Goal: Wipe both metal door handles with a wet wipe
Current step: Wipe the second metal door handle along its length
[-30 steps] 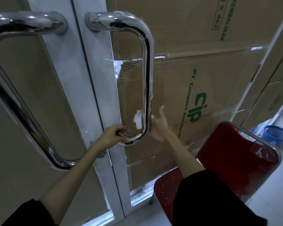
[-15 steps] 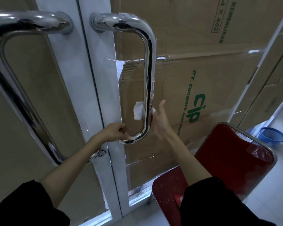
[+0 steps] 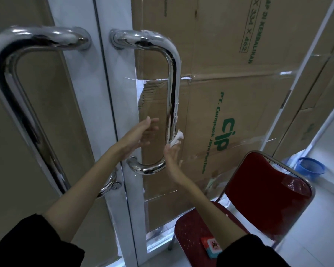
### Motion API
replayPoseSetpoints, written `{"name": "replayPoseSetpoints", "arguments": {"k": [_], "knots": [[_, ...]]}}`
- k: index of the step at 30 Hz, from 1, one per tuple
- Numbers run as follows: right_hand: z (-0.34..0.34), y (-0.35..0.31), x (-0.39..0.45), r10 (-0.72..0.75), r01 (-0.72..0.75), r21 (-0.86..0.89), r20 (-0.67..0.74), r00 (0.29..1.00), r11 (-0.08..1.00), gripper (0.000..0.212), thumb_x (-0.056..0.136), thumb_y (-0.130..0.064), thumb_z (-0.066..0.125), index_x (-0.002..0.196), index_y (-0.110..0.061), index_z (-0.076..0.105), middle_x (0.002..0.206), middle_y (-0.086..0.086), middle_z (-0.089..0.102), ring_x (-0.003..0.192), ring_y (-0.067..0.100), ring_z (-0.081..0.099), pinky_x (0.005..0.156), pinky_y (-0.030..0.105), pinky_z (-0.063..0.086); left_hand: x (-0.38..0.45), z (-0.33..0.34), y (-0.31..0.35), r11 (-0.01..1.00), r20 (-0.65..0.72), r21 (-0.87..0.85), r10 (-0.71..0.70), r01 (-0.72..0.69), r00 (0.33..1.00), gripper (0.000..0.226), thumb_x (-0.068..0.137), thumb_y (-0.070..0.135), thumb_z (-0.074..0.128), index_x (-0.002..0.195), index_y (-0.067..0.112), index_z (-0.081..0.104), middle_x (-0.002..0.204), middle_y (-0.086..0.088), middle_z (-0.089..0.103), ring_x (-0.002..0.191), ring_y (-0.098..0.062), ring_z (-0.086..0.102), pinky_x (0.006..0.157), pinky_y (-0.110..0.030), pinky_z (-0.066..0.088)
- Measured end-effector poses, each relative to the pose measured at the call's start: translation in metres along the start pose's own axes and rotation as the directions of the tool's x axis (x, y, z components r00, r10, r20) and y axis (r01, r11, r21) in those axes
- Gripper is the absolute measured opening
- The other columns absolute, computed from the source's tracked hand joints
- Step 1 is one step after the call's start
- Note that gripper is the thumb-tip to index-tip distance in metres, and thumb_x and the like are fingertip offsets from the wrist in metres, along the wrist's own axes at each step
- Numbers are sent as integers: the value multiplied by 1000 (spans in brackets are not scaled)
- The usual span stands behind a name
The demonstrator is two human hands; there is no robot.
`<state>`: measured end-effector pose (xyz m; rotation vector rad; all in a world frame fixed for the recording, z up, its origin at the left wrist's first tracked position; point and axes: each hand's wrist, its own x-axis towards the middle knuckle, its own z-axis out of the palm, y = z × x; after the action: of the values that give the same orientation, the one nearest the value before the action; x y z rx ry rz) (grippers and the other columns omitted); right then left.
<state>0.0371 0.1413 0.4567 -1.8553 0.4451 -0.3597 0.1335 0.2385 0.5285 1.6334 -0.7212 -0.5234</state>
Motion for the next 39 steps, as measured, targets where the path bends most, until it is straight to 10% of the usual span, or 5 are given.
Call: {"name": "replayPoseSetpoints", "arguments": {"k": [9, 16, 25, 31, 39], "knots": [[-2, -4, -10, -260, 245, -265, -24, 965, 933, 90, 65, -86, -9, 131, -33, -39, 133, -21, -49, 136, 1, -32, 108, 41, -26, -3, 4, 6, 1000, -22, -20, -14, 14, 1000, 46, 98, 52, 25, 126, 30, 55, 125, 2, 59, 115, -14, 53, 93, -33, 44], [-32, -57, 18, -9, 28, 266, -74, 997, 964, 99, 82, -79, 10, 140, -4, 39, 135, 23, 50, 125, 39, 47, 109, 52, 34, -6, 4, 10, 999, -24, -33, -5, 4, 1000, 44, 99, 51, 26, 123, 30, 56, 124, 3, 59, 117, -13, 52, 94, -34, 45], [-35, -49, 13, -234, 220, 505, -36, 972, 835, 69, 99, -42, -7, 132, -13, 46, 134, 17, 53, 104, 7, 60, 84, 12, 50, -5, 7, 15, 999, -41, -51, 18, -20, 999, 46, 99, 50, 27, 127, 25, 54, 123, 1, 60, 116, -14, 55, 94, -33, 45], [-34, -62, 19, -173, 191, 407, -81, 982, 893, 84, 79, -84, 23, 125, -25, 59, 126, 9, 63, 117, 21, 59, 104, 45, 43, -1, 3, 15, 997, -80, -72, 31, -37, 996, 42, 100, 47, 29, 126, 27, 56, 124, 3, 60, 116, -12, 54, 85, -28, 46], [-32, -39, 16, -136, 315, 412, -409, 902, 855, 28, 94, -23, 56, 115, -8, 66, 97, -10, 68, 76, -8, 60, 68, 9, 48, -1, 9, 20, 990, -114, -127, 55, -69, 992, 39, 100, 44, 31, 123, 28, 57, 122, 0, 61, 111, -16, 56, 93, -34, 46]]}}
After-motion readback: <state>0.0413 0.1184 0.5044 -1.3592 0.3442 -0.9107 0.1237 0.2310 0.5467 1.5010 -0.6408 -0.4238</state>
